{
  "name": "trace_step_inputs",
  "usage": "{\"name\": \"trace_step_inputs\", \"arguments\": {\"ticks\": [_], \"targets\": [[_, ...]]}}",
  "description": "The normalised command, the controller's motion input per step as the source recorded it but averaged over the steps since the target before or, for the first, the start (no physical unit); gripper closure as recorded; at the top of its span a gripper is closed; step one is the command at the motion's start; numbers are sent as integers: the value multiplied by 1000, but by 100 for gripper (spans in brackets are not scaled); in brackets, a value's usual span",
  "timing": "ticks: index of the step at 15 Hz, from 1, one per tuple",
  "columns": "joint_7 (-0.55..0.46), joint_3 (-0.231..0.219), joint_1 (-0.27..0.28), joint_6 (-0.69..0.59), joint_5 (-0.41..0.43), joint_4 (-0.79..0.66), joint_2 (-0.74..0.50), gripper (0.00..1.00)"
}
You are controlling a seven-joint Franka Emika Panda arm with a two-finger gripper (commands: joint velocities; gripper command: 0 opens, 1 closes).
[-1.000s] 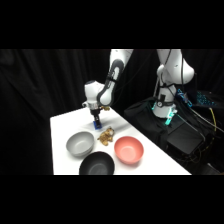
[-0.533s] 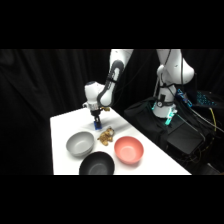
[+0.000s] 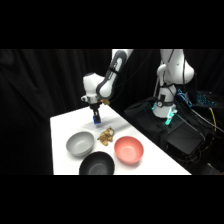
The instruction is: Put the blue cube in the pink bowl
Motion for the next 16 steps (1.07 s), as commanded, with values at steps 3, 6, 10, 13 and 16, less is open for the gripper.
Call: {"name": "trace_step_inputs", "arguments": {"ticks": [3,6,10,13,16], "targets": [[13,-89,45,-421,-111,-153,-562,80],[20,-105,70,-427,-125,-94,-541,80],[67,-104,109,-449,-174,12,-414,80],[20,-47,142,-382,-101,47,-284,80],[39,16,180,-268,-85,6,-246,80]]}}
